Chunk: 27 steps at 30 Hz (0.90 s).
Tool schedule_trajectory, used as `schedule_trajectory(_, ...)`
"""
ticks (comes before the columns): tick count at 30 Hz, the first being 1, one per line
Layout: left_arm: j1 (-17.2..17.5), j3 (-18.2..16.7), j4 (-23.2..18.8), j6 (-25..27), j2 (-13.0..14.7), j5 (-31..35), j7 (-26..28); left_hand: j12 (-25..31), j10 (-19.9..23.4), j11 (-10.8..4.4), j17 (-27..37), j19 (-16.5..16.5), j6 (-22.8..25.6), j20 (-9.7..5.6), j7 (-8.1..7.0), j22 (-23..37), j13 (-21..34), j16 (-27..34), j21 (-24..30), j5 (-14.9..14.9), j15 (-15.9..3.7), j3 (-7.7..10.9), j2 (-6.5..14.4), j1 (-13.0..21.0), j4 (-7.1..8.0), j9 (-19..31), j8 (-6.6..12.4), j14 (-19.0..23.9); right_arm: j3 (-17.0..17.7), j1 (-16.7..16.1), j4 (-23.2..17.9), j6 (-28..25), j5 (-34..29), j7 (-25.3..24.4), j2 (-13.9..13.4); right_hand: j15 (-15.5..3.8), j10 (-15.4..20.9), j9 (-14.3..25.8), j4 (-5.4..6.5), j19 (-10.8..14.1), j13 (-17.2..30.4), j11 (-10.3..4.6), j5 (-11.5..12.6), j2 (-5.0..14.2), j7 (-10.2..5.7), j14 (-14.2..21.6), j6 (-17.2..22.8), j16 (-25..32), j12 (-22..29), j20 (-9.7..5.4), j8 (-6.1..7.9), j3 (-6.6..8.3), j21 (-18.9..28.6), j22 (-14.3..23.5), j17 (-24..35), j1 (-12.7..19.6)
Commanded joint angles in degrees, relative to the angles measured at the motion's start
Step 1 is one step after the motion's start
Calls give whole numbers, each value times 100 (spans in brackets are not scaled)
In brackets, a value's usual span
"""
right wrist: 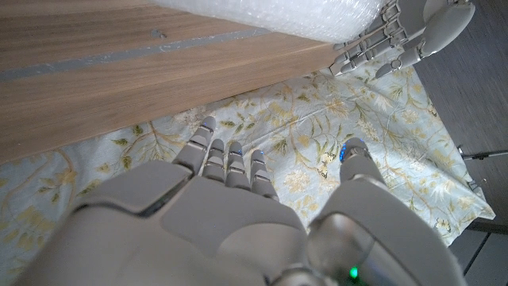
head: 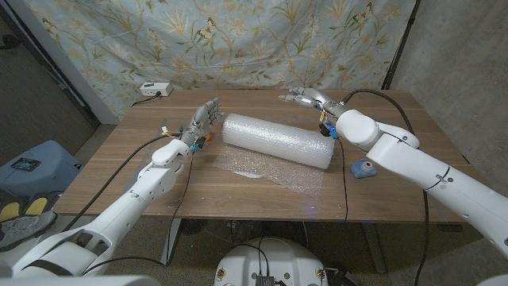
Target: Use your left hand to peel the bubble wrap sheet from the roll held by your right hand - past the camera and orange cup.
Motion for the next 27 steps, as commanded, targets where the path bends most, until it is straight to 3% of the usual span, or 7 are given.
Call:
schedule_trajectory(1,100,-27,-117,40,62,-35,29,-3,39,35,22,16,39,42,7,12,23,12,14,25,13,28,13,71,-53,21,14,35,-703,678,-354,-1077,-632,667,30,66,-120,14,-9,-115,33,39,23,-12,363,-128,-160,-1,-2,49,-13,8,21,14,16,133)
schedule_trajectory(9,112,-22,-107,48,63,-49,12,0,57,42,22,19,41,52,11,13,24,15,14,27,18,28,17,84,-77,21,12,48,-1116,1112,-456,-1678,-808,1138,108,84,-340,21,30,-314,58,45,33,-62,472,-338,-379,6,13,159,-3,-15,29,16,31,240)
schedule_trajectory(13,122,-22,-124,63,76,-53,7,6,78,34,23,23,44,52,4,13,25,16,15,27,18,27,19,89,-89,22,12,55,-1231,1216,-497,-1806,-825,1245,120,90,-625,28,84,-538,84,48,47,-49,480,-570,-696,24,29,215,3,-55,51,21,53,306)
schedule_trajectory(23,180,-47,-128,22,85,-76,4,7,92,40,23,30,52,58,12,14,27,16,17,28,30,24,23,99,-111,22,13,63,-1613,1582,-496,-2116,-948,1491,220,88,-887,30,66,-678,112,50,70,-61,480,-766,-972,48,62,250,28,-99,65,19,69,453)
schedule_trajectory(27,199,-55,-112,-5,82,-89,-15,6,93,42,23,30,56,61,11,14,28,14,17,28,32,22,24,102,-118,23,13,63,-1791,1727,-472,-2210,-1035,1569,258,88,-975,29,56,-700,127,50,121,-170,484,-826,-1064,71,95,272,52,-169,79,18,76,567)
